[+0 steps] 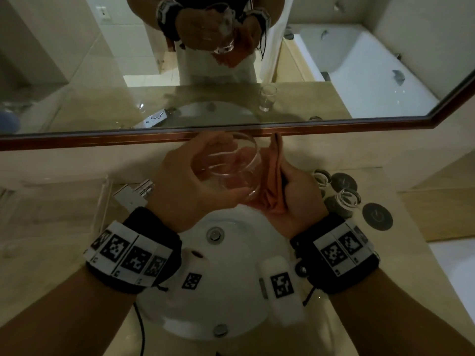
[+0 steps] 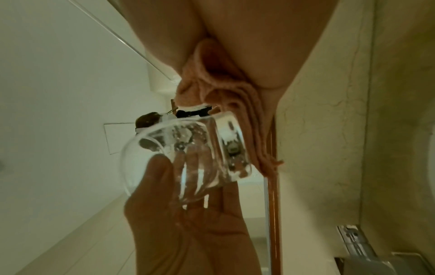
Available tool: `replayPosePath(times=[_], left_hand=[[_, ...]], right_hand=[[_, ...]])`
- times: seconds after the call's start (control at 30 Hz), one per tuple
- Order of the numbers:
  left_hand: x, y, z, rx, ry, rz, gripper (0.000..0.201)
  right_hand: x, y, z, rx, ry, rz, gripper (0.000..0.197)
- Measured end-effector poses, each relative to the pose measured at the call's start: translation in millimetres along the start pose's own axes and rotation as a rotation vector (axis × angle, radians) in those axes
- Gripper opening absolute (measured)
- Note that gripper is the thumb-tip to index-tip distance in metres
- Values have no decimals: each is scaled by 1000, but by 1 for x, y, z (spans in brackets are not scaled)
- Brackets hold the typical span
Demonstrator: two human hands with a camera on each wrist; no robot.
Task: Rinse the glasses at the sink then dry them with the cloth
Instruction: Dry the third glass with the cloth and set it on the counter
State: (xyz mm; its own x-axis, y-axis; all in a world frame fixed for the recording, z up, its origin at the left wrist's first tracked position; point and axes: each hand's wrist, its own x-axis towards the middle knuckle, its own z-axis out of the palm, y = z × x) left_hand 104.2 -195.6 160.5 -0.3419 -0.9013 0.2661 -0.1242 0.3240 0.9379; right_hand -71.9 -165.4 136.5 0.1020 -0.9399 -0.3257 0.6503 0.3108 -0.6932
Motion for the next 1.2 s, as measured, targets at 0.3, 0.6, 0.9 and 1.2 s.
replayPosePath(times=[0.3,0.6,0.9,1.2], left_hand=[[8,-4,-2,171,61,-45,71],[1,-28,4,456,-79,12,80],[0,-28,-5,604,-226,17,99],[-4,-32,3,604,-213,9,97]], right_hand=[[-5,13,-3,-75,55,-85,47],[-6,-10,5,-1206,15,-580,37],[-15,-16,14,-1377,-200,-337,47],[-4,-5,0,-1081,-100,-120,27]])
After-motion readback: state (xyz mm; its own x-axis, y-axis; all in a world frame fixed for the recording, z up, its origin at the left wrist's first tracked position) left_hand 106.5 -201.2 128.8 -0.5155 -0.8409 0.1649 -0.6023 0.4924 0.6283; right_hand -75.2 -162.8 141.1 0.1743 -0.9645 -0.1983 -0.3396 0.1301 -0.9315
